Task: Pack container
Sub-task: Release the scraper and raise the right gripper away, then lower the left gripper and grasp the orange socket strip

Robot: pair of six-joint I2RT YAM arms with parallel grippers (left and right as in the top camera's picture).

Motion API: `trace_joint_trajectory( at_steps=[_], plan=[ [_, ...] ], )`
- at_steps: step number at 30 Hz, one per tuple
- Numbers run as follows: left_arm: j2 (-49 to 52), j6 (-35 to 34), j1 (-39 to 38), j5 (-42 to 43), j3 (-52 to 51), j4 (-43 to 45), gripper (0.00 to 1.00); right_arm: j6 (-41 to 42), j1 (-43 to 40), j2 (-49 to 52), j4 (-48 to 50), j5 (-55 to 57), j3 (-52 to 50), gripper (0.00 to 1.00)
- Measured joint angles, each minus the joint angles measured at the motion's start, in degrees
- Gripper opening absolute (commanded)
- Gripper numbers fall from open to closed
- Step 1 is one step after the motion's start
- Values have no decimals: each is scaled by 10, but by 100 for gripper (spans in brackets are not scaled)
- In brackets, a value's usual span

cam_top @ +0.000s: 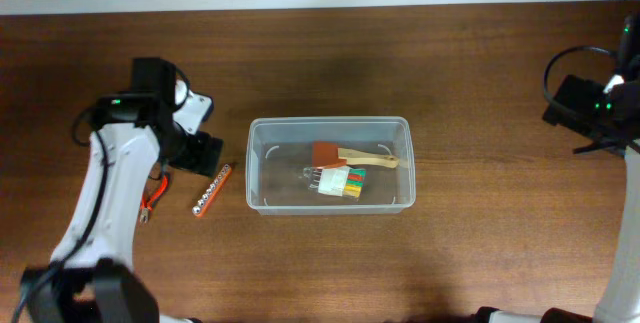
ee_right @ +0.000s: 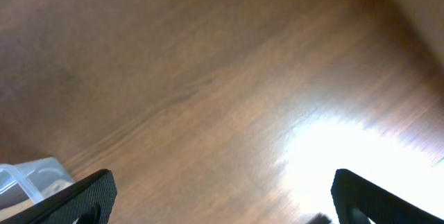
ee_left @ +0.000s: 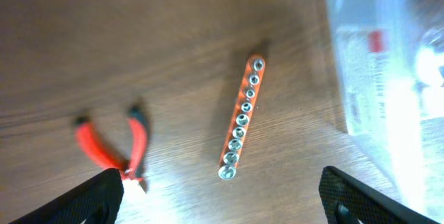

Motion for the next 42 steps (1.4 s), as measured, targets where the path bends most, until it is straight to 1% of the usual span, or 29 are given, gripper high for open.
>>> trace_joint_trajectory(
  at_steps=[5, 11, 22, 28, 33, 34, 38, 40, 42],
  plan=[
    [70, 4, 0, 3, -47, 27, 91, 10, -15, 0, 11, -22, -34, 99],
    [107, 12, 0, 3, -82, 68, 92, 12, -15, 0, 20, -30, -44, 99],
    [137, 17, 0, -5, -97, 114, 91, 11, -15, 0, 20, -33, -45, 99],
    [155, 17, -1, -12, -97, 120, 91, 12, -15, 0, 20, -33, -45, 99],
    [159, 14, -2, -16, -95, 120, 89, 11, -15, 0, 20, -34, -45, 99],
    [159, 12, -2, -16, -94, 120, 83, 12, -15, 0, 20, -34, -45, 99],
    [161, 9, -2, -22, -93, 122, 69, 11, -15, 0, 20, -34, -45, 99],
    [162, 7, -1, -24, -92, 122, 59, 11, -15, 0, 20, -34, -45, 99],
    [162, 7, -1, -22, -91, 122, 52, 11, -15, 0, 20, -34, -45, 99]
  ],
)
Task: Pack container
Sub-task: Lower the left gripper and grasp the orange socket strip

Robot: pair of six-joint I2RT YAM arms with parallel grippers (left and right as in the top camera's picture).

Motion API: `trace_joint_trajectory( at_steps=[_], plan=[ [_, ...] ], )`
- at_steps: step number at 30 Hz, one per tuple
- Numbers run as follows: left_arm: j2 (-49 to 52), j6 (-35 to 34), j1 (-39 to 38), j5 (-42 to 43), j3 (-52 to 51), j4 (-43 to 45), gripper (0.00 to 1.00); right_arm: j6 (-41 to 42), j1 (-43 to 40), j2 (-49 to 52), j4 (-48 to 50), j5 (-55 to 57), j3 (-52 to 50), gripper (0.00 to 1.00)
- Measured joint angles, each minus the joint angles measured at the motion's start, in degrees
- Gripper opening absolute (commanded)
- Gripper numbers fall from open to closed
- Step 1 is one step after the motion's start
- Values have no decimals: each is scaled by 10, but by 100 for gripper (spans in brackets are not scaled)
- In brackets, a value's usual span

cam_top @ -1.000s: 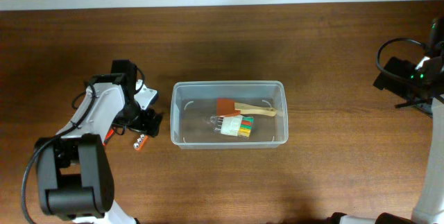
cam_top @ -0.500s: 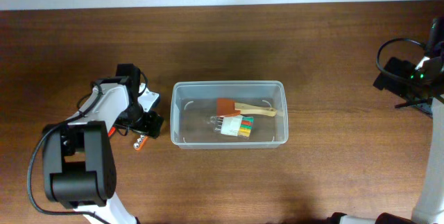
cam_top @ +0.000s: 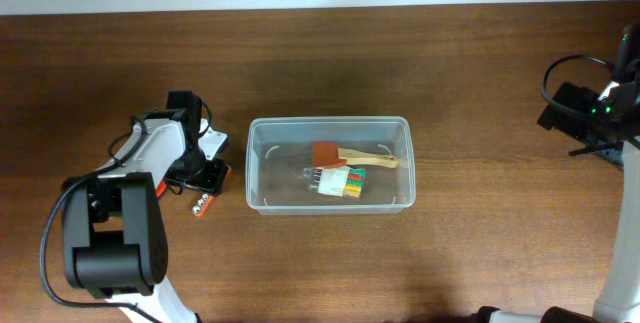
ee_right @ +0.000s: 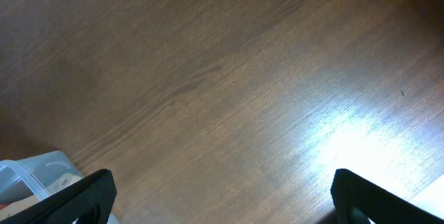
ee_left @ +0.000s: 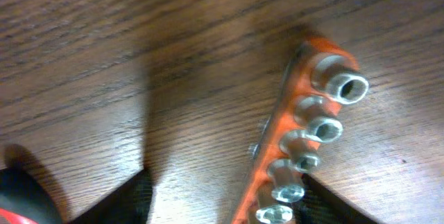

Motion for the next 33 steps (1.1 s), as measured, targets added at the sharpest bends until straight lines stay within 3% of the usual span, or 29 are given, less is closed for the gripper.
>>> trace_joint_trajectory(
  at_steps=[2, 18, 28, 33],
  plan=[
    [0, -2, 0, 1, 0, 0, 39, 0, 0, 0, 0, 0, 0, 99],
    [0, -3, 0, 10, 0, -2, 2, 0, 0, 0, 0, 0, 0, 99],
    [19, -10, 0, 16, 57, -71, 2, 0, 0, 0, 0, 0, 0, 99],
    [-18, -17, 0, 16, 120, -108, 2, -1, 0, 0, 0, 0, 0, 99]
  ],
)
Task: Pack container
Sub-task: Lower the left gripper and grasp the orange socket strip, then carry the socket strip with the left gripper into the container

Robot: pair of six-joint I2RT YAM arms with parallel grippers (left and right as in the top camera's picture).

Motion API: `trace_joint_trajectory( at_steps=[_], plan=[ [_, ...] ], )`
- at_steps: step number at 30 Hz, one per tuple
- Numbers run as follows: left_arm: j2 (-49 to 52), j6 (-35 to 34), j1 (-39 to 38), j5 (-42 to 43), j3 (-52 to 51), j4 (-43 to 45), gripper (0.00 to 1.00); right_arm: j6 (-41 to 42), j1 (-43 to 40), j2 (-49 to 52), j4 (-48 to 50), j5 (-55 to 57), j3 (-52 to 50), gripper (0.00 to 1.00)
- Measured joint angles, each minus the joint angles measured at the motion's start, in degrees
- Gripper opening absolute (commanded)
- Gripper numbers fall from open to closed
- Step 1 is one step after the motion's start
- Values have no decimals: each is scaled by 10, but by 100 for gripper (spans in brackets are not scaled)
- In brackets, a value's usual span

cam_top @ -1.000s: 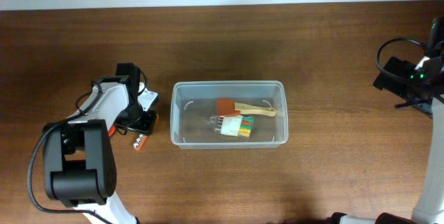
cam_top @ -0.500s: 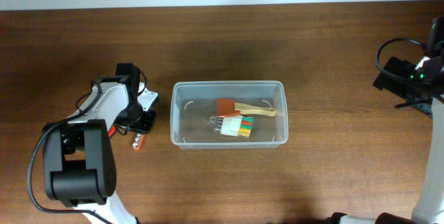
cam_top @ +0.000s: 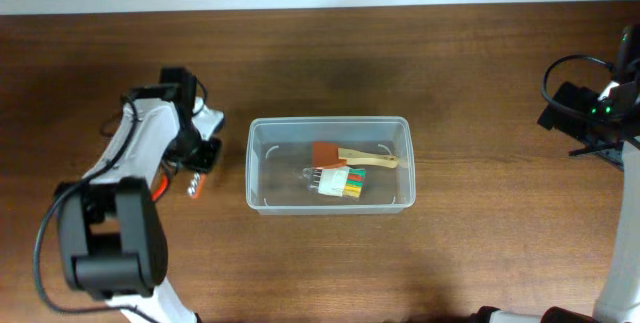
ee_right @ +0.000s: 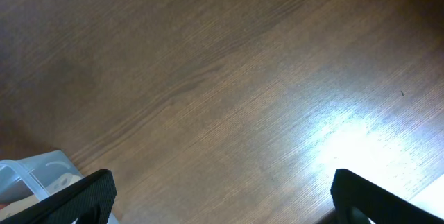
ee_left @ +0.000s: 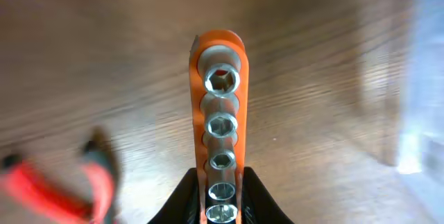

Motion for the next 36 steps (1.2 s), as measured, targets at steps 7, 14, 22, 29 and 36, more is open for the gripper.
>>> trace_joint_trajectory(
  at_steps=[7, 14, 22, 29, 36],
  plan=[
    [-157, 20, -45, -1, 74, -23, 2, 0, 0, 0, 3, 0, 0, 99],
    [-190, 146, -238, 11, 83, -18, 2, 0, 0, 0, 4, 0, 0, 99],
    [-123, 220, -334, 15, 83, 18, 2, -2, 0, 0, 4, 0, 0, 99],
    [0, 230, -336, 18, 82, 19, 2, -2, 0, 0, 4, 0, 0, 99],
    [61, 232, -336, 18, 82, 18, 28, -3, 0, 0, 4, 0, 0, 99]
  ],
)
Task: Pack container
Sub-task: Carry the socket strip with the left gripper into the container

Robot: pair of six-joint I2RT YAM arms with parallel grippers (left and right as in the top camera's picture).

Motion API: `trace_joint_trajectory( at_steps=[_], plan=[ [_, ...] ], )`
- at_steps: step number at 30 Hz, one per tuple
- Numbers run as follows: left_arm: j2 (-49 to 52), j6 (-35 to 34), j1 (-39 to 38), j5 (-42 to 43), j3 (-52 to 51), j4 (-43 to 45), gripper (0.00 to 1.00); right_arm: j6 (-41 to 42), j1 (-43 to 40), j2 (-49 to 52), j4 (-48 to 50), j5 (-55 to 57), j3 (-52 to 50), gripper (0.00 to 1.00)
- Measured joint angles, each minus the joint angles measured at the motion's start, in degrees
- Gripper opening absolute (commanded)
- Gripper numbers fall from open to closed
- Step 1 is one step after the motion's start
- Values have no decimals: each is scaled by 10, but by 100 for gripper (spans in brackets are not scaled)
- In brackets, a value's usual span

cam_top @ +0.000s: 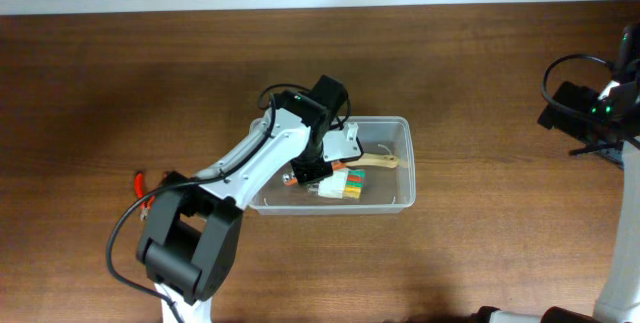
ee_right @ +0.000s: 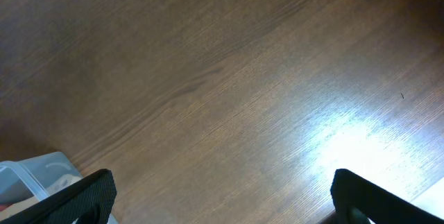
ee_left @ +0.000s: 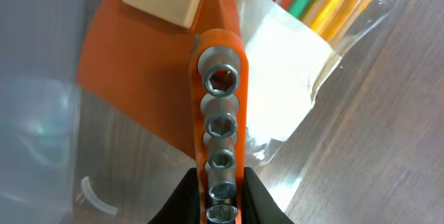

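Note:
The clear plastic container (cam_top: 405, 128) stands mid-table. Inside it lie a wooden-handled spatula with an orange-brown blade (ee_left: 118, 78) and a clear packet of coloured sticks (cam_top: 345, 185). My left gripper (cam_top: 305, 168) is inside the container, shut on the orange socket rail (ee_left: 220, 134), whose chrome sockets face the left wrist camera just above the spatula blade and the packet (ee_left: 305, 37). Red-handled pliers (cam_top: 145, 185) lie on the table left of the container. My right gripper (ee_right: 222, 203) is open over bare wood at the far right.
The table's far edge runs along the top of the overhead view. My right arm (cam_top: 595, 108) sits at the right edge. A corner of the container (ee_right: 28, 175) shows in the right wrist view.
My left gripper, holding the socket rail, has gone from the table left of the container to inside the container, over the spatula and packet. The right arm has not moved.
First the socket rail and pliers lay left of the container with my left gripper open above them. Then the gripper was down at the rail. Then it held the rail clear of the table. Now the rail is inside the container, still held.

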Motion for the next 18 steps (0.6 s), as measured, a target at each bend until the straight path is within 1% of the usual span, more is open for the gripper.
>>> trace_joint_trajectory(
  at_steps=[2, 5, 7, 12, 13, 15, 16, 18],
  plan=[
    [4, 1, 0, 0, 0, -1, 35, 0, 0, 0, 0, 0, 0, 99],
    [5, 5, 0, 2, 0, -2, 41, 0, 0, 0, 0, 0, 0, 99],
    [5, 6, 0, 1, 0, -3, 46, 0, 0, 0, 0, 0, 0, 99],
    [5, -5, 0, -10, 1, -6, 49, 0, 0, 0, 0, 0, 0, 99],
    [5, -11, 0, -15, 3, -10, 52, 0, 0, 0, 0, 0, 0, 99],
    [3, -24, 0, -32, 19, -30, 71, 0, 0, 0, 0, 0, 0, 99],
    [1, -32, 1, -39, 28, -40, 93, 0, 0, 0, 0, 0, 0, 98],
    [-15, -52, 5, -58, 57, -63, 97, -2, 0, 0, 0, 0, 0, 99]
  ],
)
